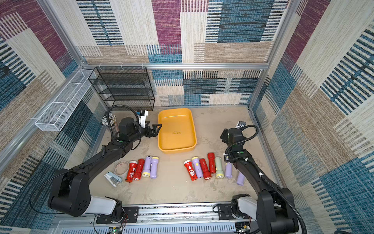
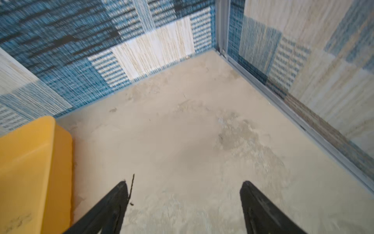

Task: Put the flashlights into the storage boxes
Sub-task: Adjust the flashlight at the center of the board.

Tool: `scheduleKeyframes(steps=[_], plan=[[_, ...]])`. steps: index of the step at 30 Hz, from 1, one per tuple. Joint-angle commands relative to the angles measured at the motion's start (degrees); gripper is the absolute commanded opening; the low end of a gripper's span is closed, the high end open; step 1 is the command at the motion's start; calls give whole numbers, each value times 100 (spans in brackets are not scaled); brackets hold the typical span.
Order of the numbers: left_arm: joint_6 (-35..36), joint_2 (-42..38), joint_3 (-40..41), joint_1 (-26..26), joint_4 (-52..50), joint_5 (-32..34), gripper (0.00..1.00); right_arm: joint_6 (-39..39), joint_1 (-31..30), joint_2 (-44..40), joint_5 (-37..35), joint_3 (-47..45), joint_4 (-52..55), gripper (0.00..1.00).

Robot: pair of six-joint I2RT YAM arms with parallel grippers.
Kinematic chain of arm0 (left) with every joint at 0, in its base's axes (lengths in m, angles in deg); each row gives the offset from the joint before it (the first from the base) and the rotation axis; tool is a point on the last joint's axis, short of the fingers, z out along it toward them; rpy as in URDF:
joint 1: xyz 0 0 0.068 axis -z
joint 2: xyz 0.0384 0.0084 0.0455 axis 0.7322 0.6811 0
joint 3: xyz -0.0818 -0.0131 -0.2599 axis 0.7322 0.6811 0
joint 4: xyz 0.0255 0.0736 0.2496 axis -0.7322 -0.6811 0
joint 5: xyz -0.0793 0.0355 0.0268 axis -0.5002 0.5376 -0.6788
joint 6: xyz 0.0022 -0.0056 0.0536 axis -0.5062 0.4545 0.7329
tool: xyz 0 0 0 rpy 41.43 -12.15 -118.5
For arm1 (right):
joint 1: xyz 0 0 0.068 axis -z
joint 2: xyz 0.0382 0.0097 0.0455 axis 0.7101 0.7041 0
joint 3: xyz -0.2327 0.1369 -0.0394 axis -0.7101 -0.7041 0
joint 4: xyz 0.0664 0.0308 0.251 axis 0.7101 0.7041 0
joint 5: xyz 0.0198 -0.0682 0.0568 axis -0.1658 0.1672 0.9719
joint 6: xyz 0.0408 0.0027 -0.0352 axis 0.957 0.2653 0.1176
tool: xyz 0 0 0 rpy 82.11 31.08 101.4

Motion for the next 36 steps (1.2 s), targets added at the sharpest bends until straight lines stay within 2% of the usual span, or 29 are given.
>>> scheduleKeyframes(steps=[1,4,10,14,18,24,36], plan=[[-286,112,-213,30,-831,249,100,717,-11,-121,3,-104,1006,87],[-422,330,-572,115,-1479,317,100,1013,-10,-323,305,-329,1232,84],[-621,769,-1063,460,-2292,680,89,1411,-20,-814,693,-871,1521,77],[-643,1143,-1418,761,-2851,1185,84,1481,-20,-1016,689,-1006,1797,75],[-675,1554,-1758,828,-3358,1513,79,1573,-20,-1172,877,-1088,1984,72],[-709,1672,-1748,825,-3453,1460,81,1807,-102,-1457,1249,-1206,2228,69],[-635,1828,-1845,817,-3595,1520,81,2211,-530,-1183,1178,-1162,2575,72]])
